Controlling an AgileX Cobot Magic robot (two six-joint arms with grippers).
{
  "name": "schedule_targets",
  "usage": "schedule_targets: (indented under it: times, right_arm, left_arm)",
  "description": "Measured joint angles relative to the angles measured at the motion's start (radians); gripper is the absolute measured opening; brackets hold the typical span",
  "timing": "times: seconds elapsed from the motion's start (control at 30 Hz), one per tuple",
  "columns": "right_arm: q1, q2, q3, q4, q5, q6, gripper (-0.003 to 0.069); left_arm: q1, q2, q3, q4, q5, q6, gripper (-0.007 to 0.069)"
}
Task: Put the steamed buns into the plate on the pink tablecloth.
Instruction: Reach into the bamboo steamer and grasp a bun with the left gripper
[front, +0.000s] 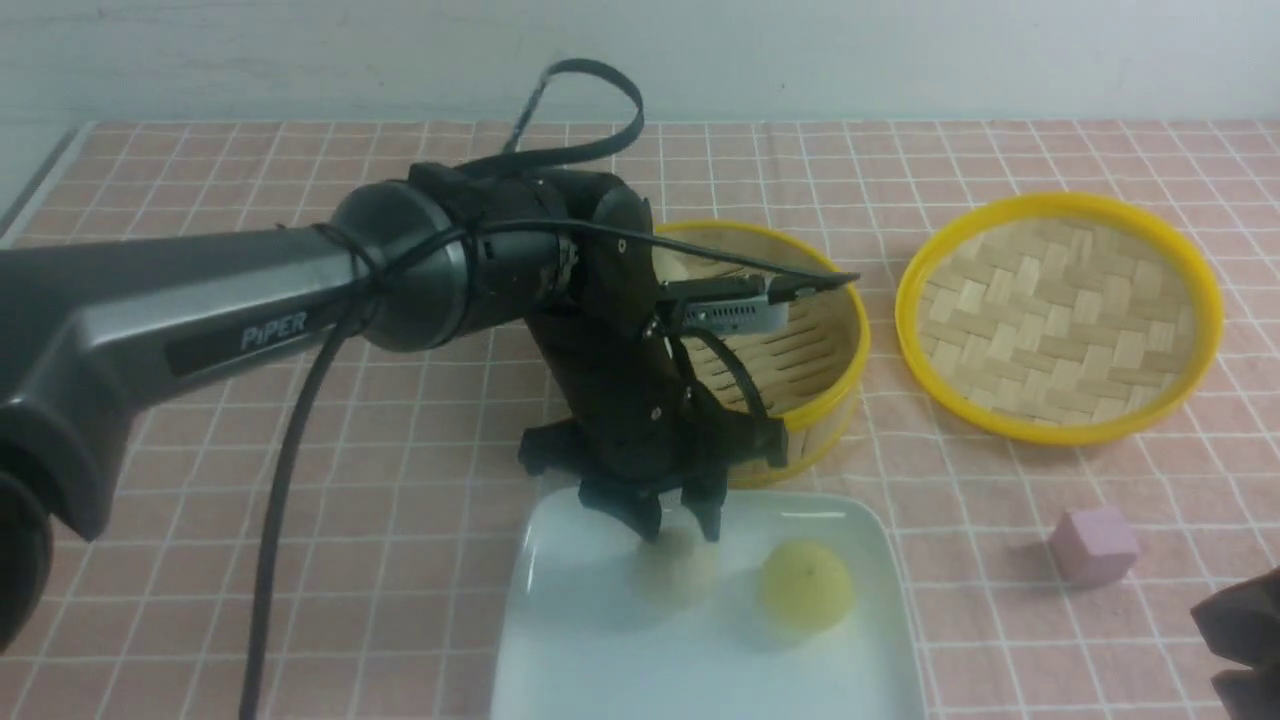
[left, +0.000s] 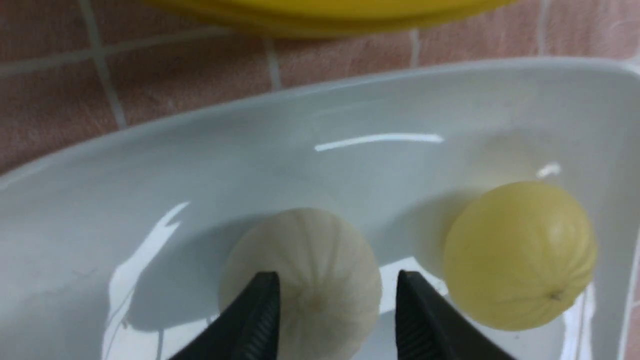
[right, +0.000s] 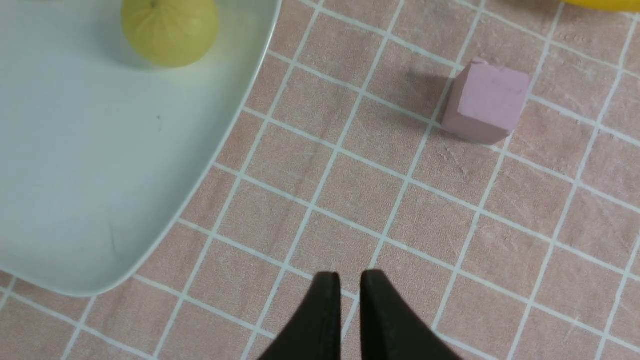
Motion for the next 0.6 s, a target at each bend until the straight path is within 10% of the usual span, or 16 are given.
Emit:
schedule_targets:
  times: [0.2, 0.4, 0.6]
  right_arm:
    - [0.0, 0.0, 0.0, 0.0, 0.0, 0.0, 0.0051]
    - [0.0, 0.0, 0.0, 0.0, -0.001, 0.0, 0.0061]
    - [0.0, 0.0, 0.0, 0.0, -0.002, 0.0, 0.0069]
  left_arm:
    - [0.001, 0.0, -0.143, 0.144, -0.039, -0.098, 0.0346]
    - [0.097, 0.109, -0.351, 0.195, -0.088, -0.197, 0.0034]
    - [0.163, 0.249, -0.545, 0.184, -0.087, -0.136, 0.0036]
